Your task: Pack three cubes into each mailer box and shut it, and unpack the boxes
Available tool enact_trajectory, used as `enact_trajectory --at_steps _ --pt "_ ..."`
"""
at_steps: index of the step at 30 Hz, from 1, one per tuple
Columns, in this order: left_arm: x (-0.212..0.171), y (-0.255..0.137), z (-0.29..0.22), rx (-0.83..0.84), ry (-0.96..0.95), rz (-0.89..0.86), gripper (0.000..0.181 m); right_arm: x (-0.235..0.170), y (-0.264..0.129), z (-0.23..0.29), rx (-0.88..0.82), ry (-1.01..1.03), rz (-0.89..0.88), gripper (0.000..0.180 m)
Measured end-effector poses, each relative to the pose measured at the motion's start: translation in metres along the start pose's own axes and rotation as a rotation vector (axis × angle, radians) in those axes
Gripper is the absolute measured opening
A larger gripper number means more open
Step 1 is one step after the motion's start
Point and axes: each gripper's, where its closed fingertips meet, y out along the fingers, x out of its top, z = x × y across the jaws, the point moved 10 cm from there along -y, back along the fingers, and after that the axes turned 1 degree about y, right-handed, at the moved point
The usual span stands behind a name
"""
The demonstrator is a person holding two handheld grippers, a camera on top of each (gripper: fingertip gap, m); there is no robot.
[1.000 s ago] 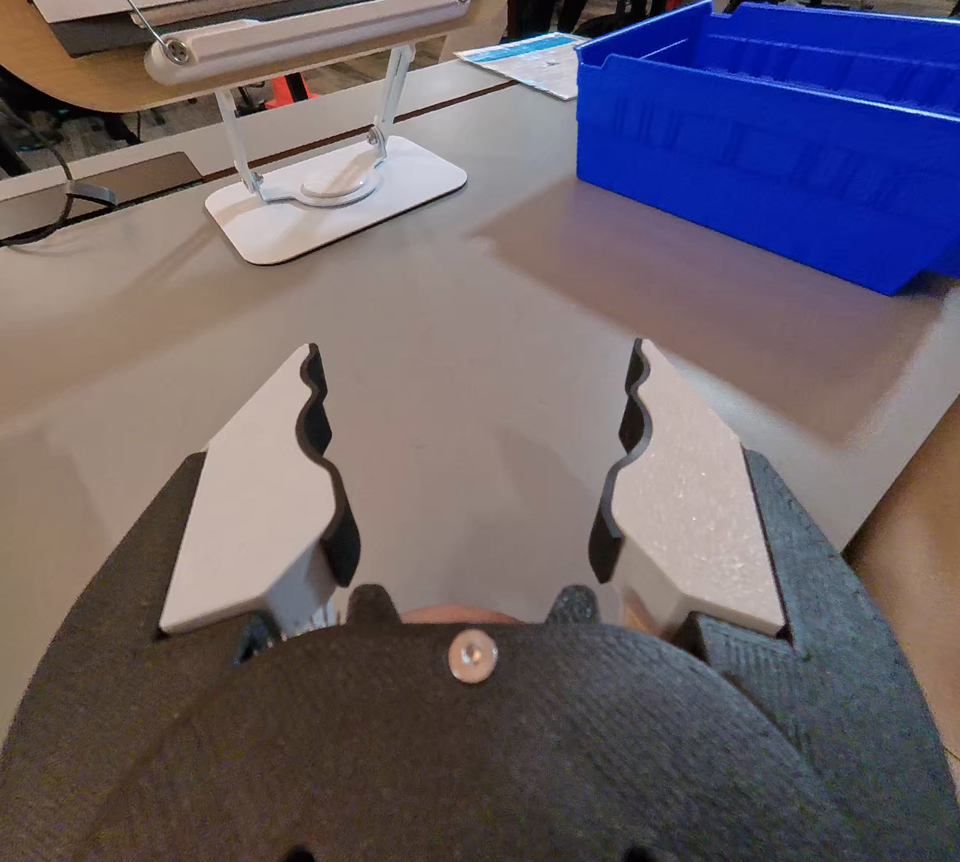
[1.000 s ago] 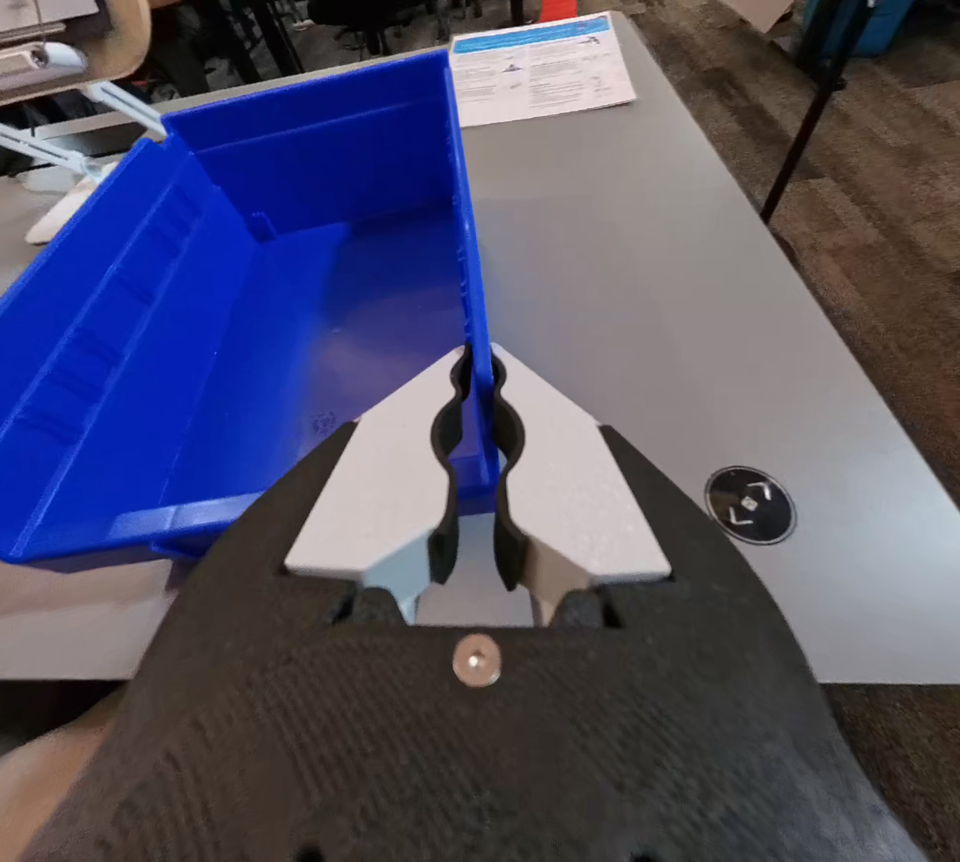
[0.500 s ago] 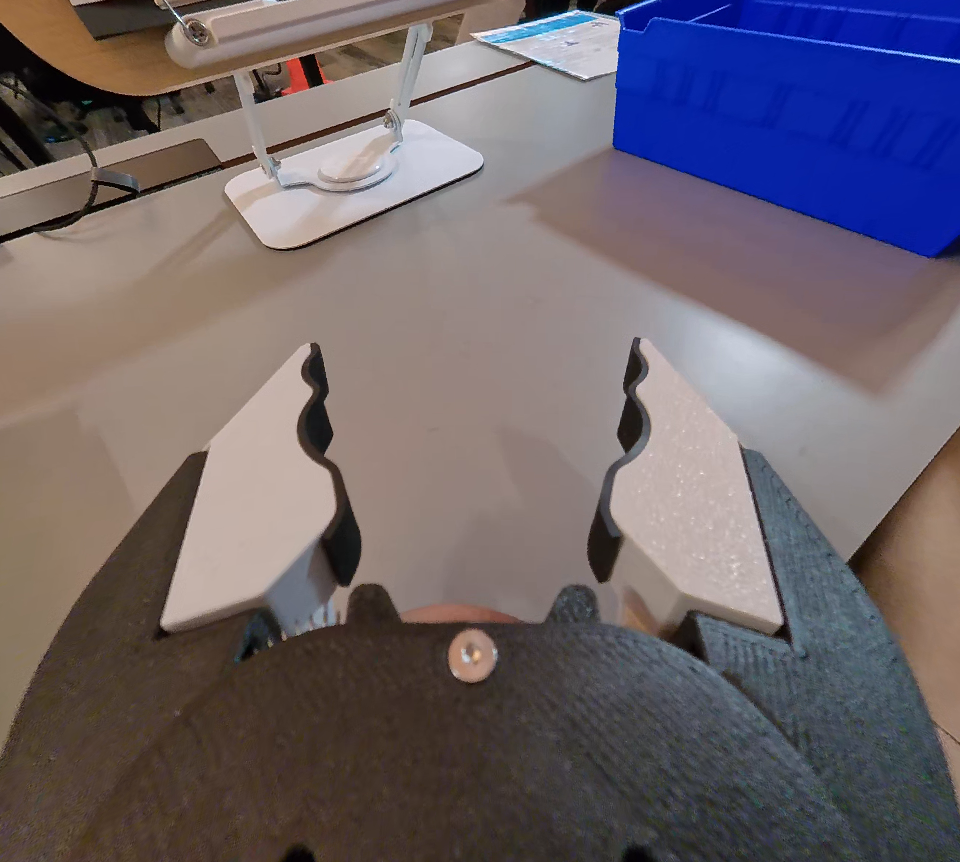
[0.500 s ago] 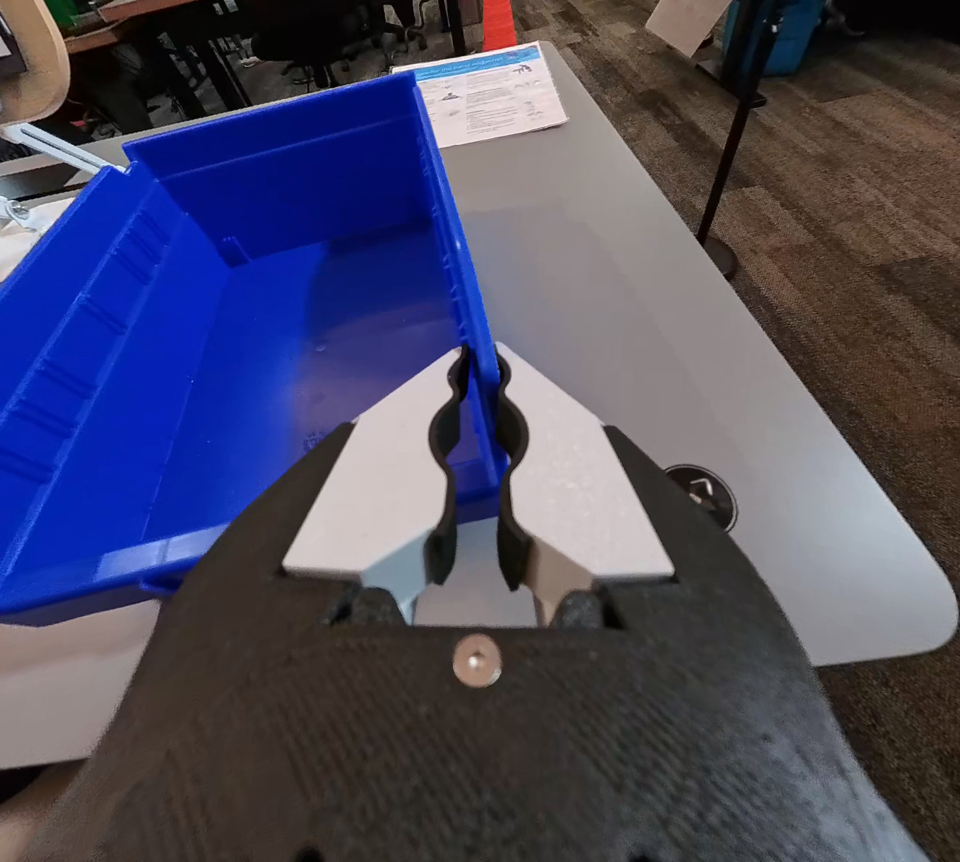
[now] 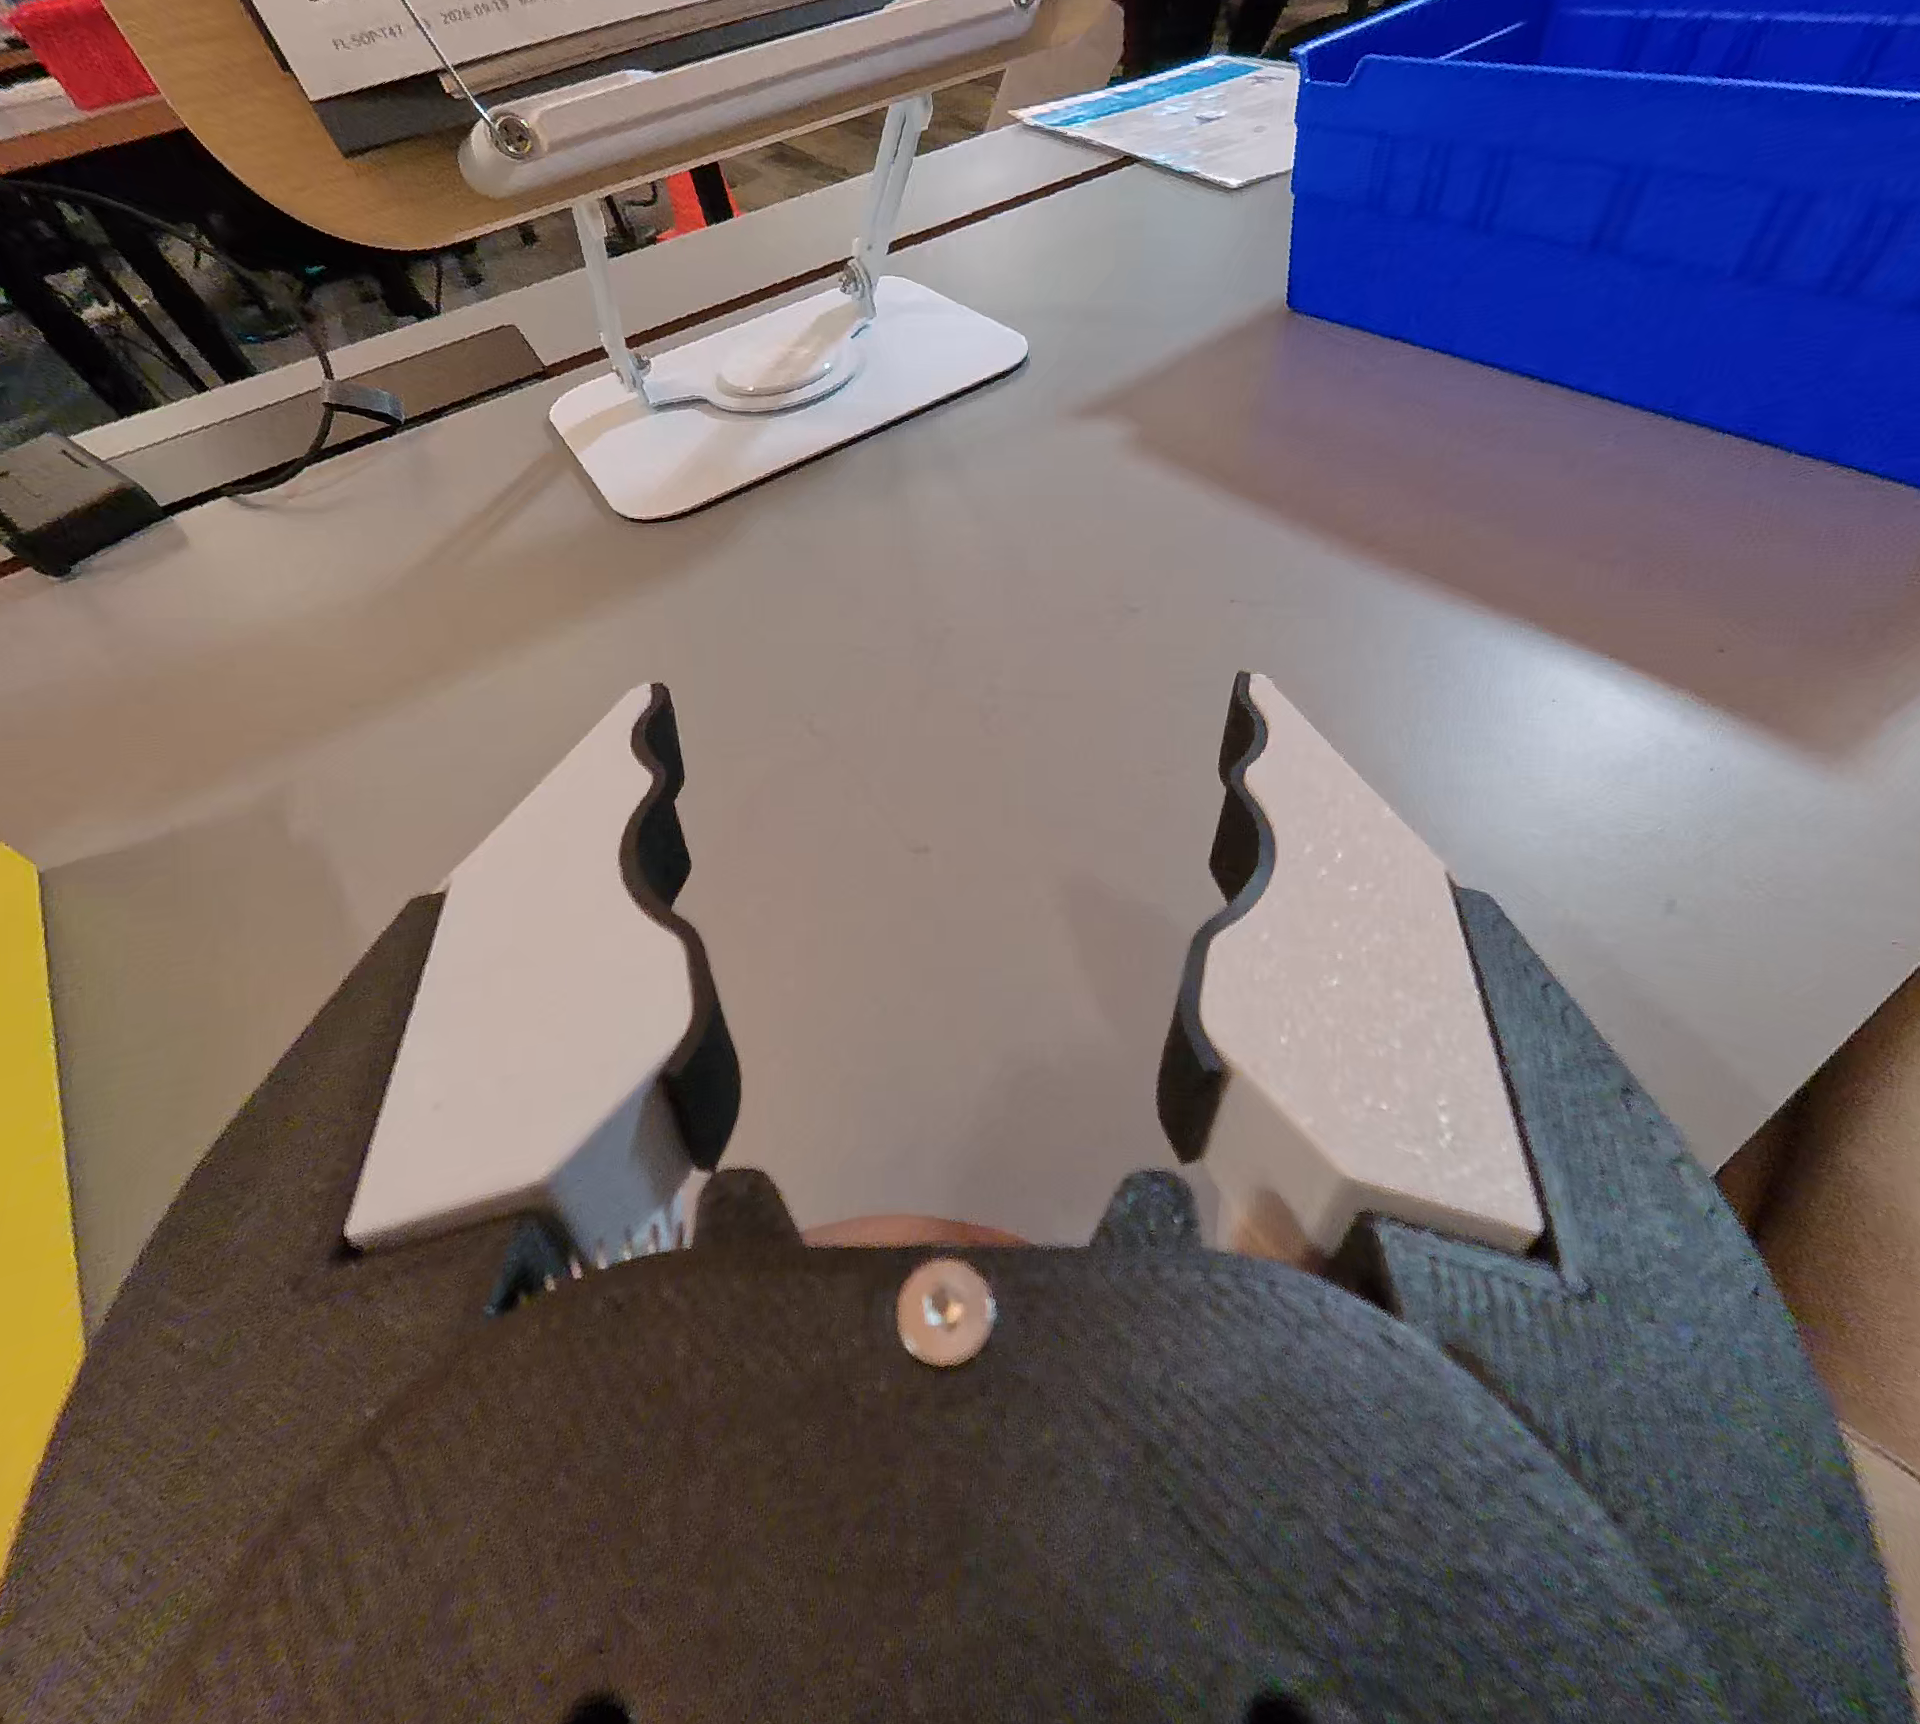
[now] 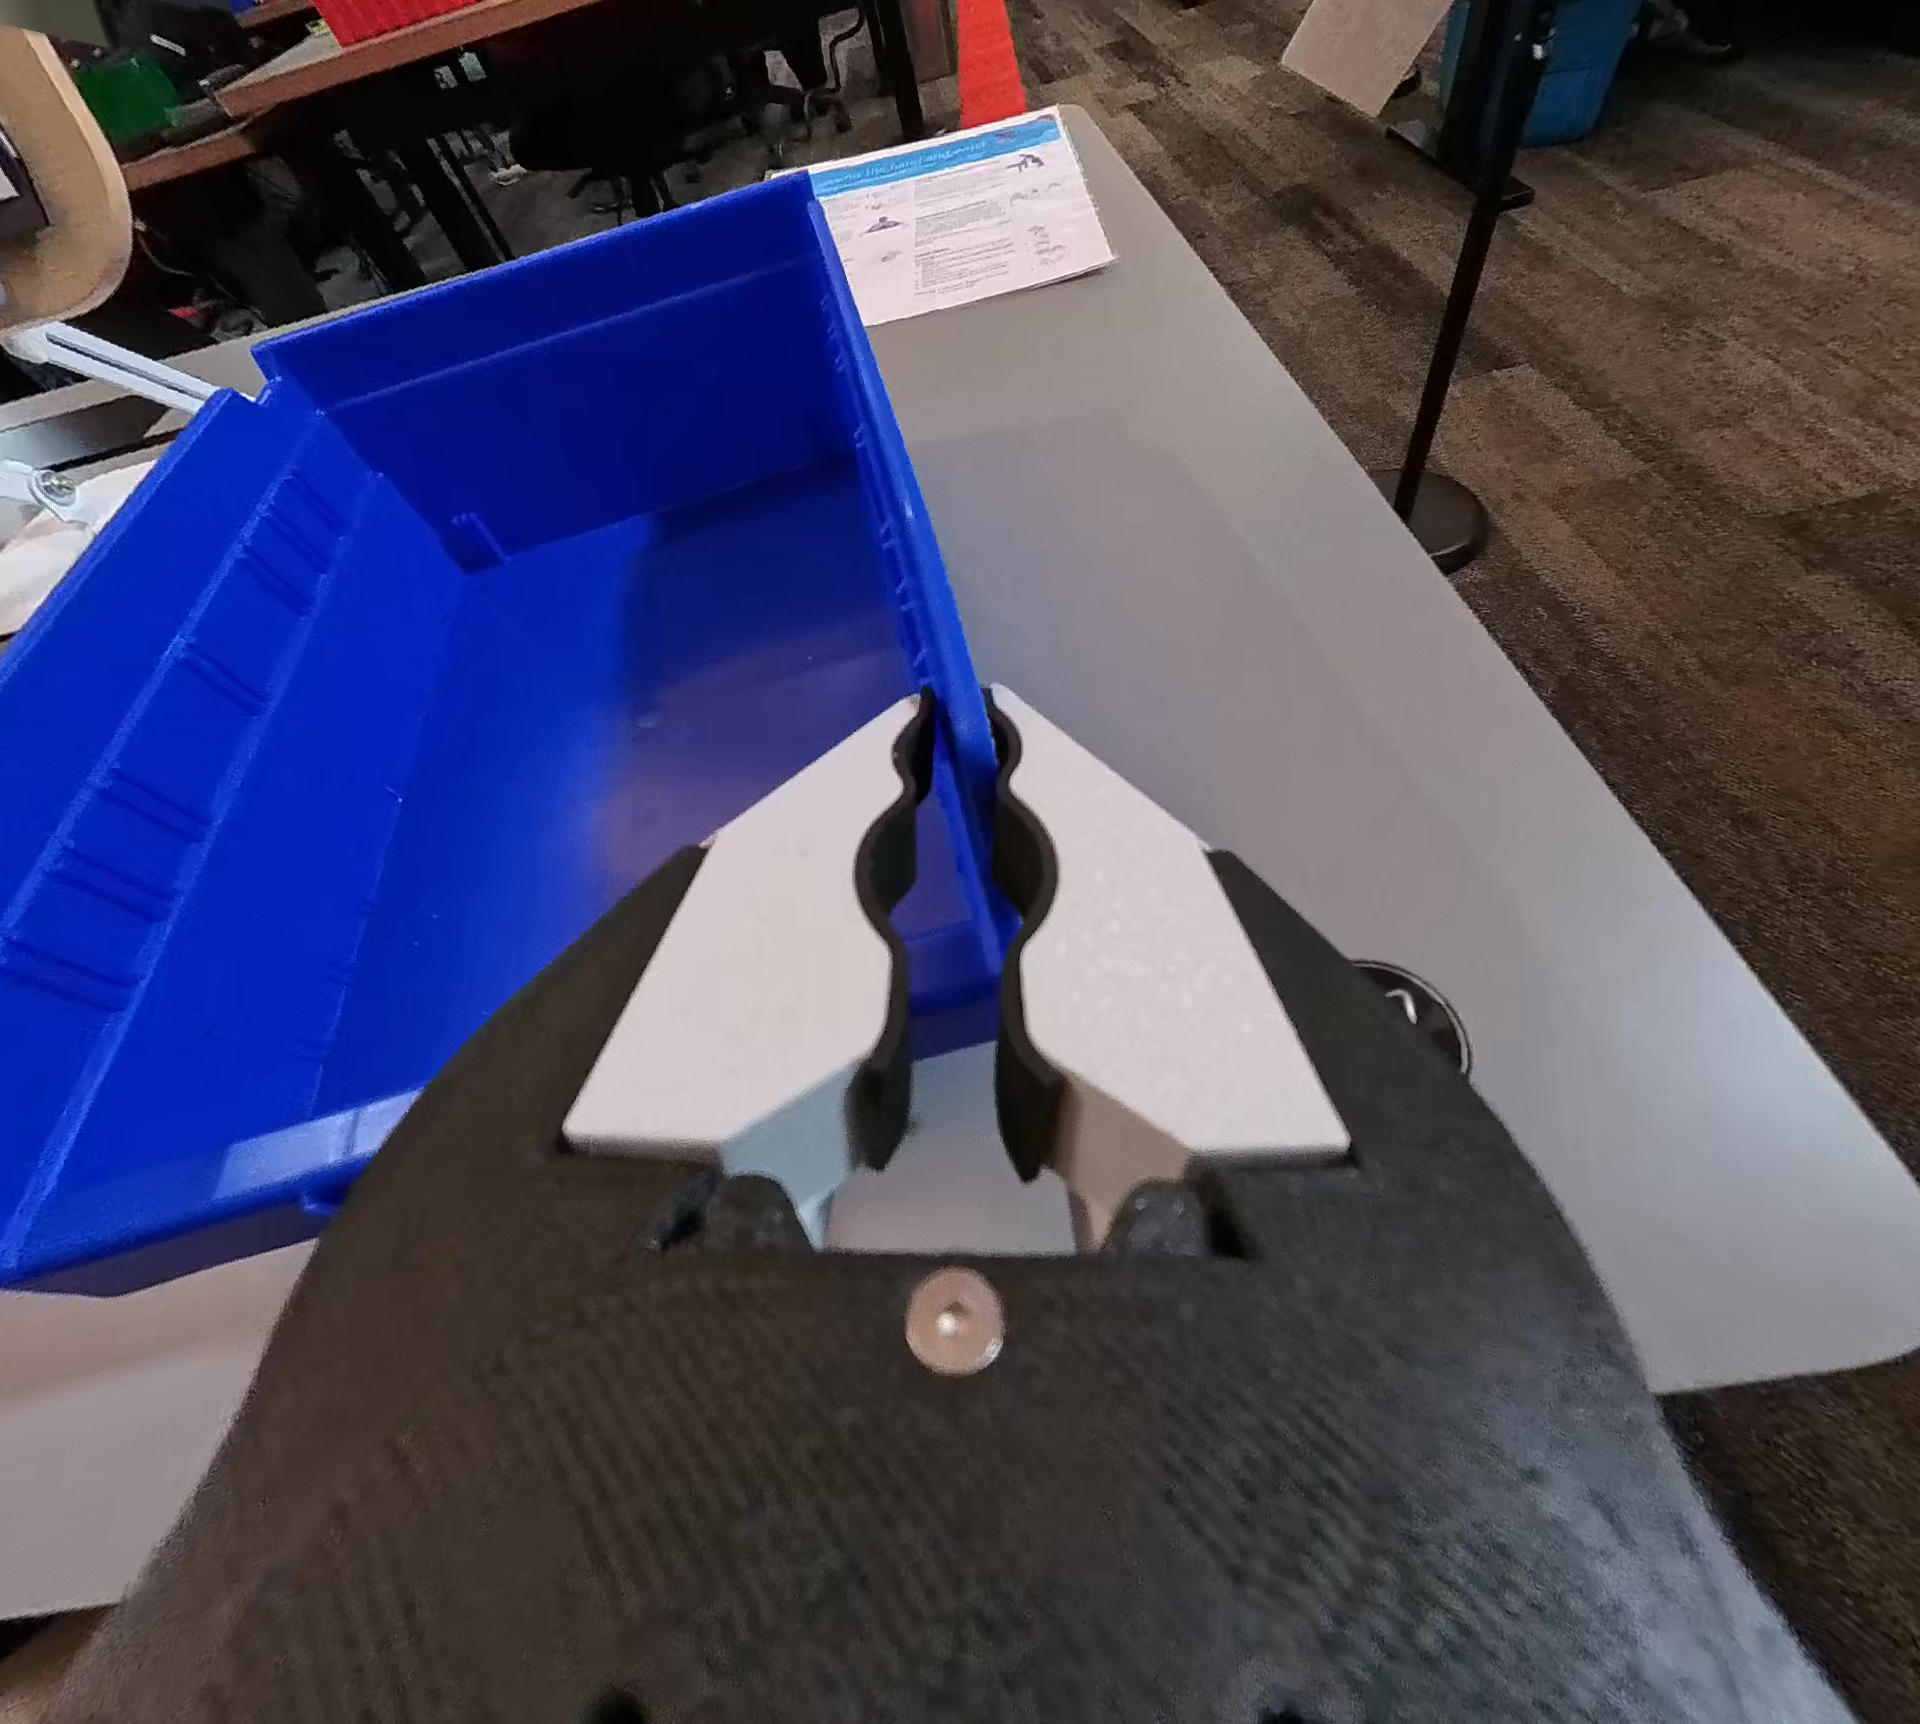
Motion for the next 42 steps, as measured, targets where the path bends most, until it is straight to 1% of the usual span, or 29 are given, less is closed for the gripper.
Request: enact_trajectory --at_steps 1,17,22,26,28,29,31,33,34,36,38,39,42 --pt "0.000 0.000 0.000 0.002 0.005 0.001 0.104 0.000 0.000 0.000 -0.001 0.003 -0.001 0.006" --pt "-0.002 -0.001 0.002 0.007 0.008 0.007 0.104 0.000 0.003 0.001 -0.034 -0.024 -0.019 0.008" --pt "-0.002 -0.001 0.001 0.008 0.012 0.012 0.104 0.000 0.001 -0.001 -0.010 0.015 -0.034 0.008" --pt "-0.002 -0.001 0.003 0.032 0.009 0.012 0.106 0.008 -0.010 -0.004 0.002 0.066 -0.111 0.017" --pt "0.000 -0.004 0.009 0.090 0.004 0.009 0.110 0.020 -0.023 0.004 -0.010 0.011 -0.199 0.022" --pt "0.003 -0.009 0.015 0.147 -0.004 0.002 0.112 0.025 -0.029 0.010 -0.021 -0.046 -0.242 0.022" --pt "0.020 -0.028 0.031 0.288 -0.043 -0.091 0.114 0.032 -0.037 0.029 -0.026 -0.163 -0.309 0.020" --pt "0.037 -0.056 0.049 0.416 -0.098 -0.200 0.105 0.038 -0.042 0.053 0.018 -0.258 -0.371 0.018" --pt "0.042 -0.067 0.057 0.468 -0.103 -0.212 0.102 0.040 -0.045 0.066 0.048 -0.293 -0.403 0.018" --pt "0.044 -0.081 0.076 0.558 -0.072 -0.132 0.102 0.046 -0.054 0.096 0.110 -0.351 -0.473 0.018" --pt "0.037 -0.084 0.094 0.605 -0.039 0.000 0.106 0.049 -0.066 0.130 0.136 -0.398 -0.555 0.018" --pt "0.030 -0.085 0.104 0.635 -0.031 0.044 0.105 0.049 -0.072 0.149 0.153 -0.417 -0.599 0.018" --pt "0.004 -0.083 0.128 0.689 -0.049 0.175 0.101 0.037 -0.086 0.217 0.324 -0.477 -0.662 0.017"
